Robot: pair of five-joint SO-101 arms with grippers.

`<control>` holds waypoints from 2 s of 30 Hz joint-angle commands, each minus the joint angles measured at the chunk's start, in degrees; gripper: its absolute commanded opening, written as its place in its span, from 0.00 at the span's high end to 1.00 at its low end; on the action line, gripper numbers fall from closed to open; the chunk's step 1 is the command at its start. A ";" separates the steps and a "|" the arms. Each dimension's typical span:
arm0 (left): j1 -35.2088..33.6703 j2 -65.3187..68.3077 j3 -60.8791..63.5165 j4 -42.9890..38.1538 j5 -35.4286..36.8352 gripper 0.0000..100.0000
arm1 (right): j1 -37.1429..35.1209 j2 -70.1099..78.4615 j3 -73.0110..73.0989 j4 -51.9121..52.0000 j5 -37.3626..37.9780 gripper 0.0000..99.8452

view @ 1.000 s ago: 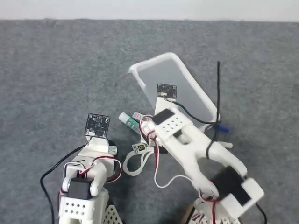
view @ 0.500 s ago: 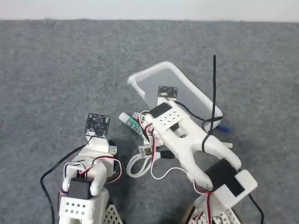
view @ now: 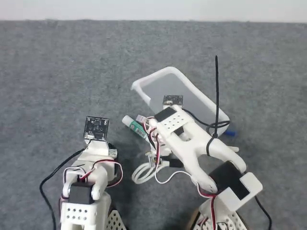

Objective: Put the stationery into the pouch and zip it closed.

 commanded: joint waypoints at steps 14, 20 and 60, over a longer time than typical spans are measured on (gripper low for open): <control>-0.26 -1.05 -0.92 -2.02 0.88 0.99 | 1.27 3.65 1.67 -0.84 6.51 0.93; -0.26 -1.05 -0.92 -2.02 0.88 0.99 | 1.19 6.55 -5.54 7.16 12.66 1.00; -0.35 -1.05 -0.92 -2.73 0.79 0.99 | 9.63 -34.07 2.29 13.93 42.81 0.97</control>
